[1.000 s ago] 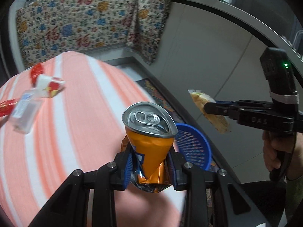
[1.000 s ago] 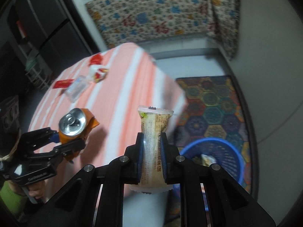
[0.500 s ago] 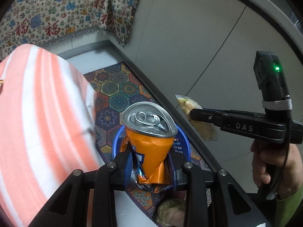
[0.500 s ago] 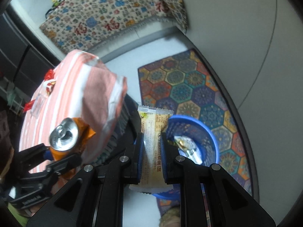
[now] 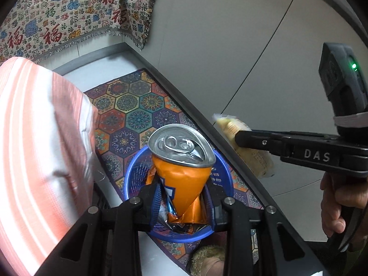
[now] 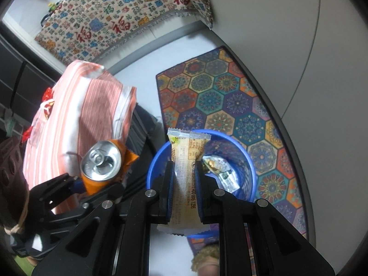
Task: Collect trash
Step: 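Carry can and snack bar to the blue basket and open both tools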
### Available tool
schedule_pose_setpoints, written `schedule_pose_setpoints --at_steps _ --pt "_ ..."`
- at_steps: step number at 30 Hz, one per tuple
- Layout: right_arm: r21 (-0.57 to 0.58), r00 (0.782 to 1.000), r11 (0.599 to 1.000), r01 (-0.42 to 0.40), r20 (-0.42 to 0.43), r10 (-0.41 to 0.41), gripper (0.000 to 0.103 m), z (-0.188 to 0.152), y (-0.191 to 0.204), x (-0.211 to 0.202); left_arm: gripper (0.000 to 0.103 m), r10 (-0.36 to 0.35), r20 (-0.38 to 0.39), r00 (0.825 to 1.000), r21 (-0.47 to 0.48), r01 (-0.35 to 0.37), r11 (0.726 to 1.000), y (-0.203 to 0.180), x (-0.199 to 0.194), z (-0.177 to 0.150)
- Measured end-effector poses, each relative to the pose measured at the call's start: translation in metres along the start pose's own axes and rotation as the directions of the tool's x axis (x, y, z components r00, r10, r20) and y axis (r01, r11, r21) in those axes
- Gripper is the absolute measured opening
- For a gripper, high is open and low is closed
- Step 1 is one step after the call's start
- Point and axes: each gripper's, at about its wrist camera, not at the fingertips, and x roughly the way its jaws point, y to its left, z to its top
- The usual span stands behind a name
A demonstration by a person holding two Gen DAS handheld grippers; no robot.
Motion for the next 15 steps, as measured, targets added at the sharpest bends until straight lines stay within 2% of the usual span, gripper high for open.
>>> schedule_pose_setpoints --at_steps 1,2,3,4,8,12,15 --pt "0.005 1.000 1.000 0.002 0.001 -0.002 0.021 0.000 -0.002 0.000 0.041 -0.003 -0.007 1.000 0.001 0.003 1.000 -0.001 0.004 0.001" --pt "0.015 1.000 1.000 -0.001 0.002 0.001 0.026 0.000 -0.004 0.000 0.049 -0.005 -0.007 1.000 0.000 0.005 1.000 -0.001 0.007 0.003" --pt "0.022 1.000 1.000 -0.003 0.005 0.003 0.032 0.001 -0.006 0.000 0.052 -0.005 -0.001 1.000 0.000 0.005 1.000 -0.002 0.009 0.004" --pt "0.027 1.000 1.000 -0.001 0.010 0.001 0.042 0.000 -0.007 -0.001 0.052 -0.003 0.002 1.000 0.000 0.003 1.000 -0.004 0.010 0.004" --pt "0.032 0.999 0.999 0.020 0.032 -0.021 0.045 0.001 -0.009 -0.008 0.052 -0.004 0.014 1.000 -0.002 0.004 1.000 -0.005 0.004 0.001" --pt "0.011 0.996 0.998 0.062 0.064 -0.063 0.054 0.003 -0.003 -0.014 0.052 0.011 0.045 0.999 0.014 -0.011 1.000 -0.007 -0.012 -0.003" --pt "-0.011 0.988 0.993 0.115 0.103 -0.113 0.068 0.006 0.004 -0.019 0.053 0.018 0.075 0.997 0.015 -0.020 1.000 -0.004 -0.032 -0.010"
